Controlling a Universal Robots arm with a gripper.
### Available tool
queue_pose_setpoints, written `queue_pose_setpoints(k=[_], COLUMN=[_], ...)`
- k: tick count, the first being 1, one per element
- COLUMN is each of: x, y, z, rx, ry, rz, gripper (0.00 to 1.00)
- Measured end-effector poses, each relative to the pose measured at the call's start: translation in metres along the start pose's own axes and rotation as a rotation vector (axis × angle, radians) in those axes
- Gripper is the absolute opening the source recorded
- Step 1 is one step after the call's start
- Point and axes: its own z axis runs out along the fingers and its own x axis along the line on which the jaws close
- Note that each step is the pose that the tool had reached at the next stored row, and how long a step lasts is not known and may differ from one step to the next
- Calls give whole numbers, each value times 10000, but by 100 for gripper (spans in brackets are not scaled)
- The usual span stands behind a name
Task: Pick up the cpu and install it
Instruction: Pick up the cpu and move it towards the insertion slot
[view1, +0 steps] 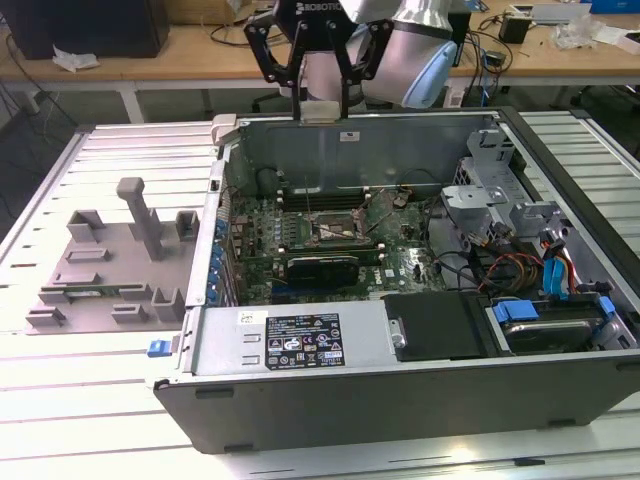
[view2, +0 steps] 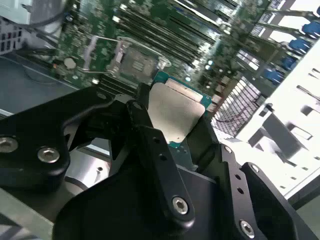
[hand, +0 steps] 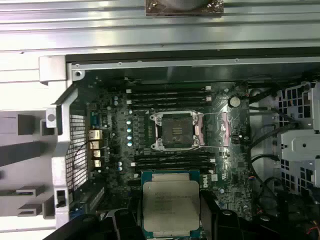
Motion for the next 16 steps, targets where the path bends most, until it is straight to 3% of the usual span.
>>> queue_pose_setpoints(k=[7,16], x=[-21,-101], y=[2,4], z=[16,198], rx=[-1,5], ry=[1,97], rz=[1,1], gripper=[55,55])
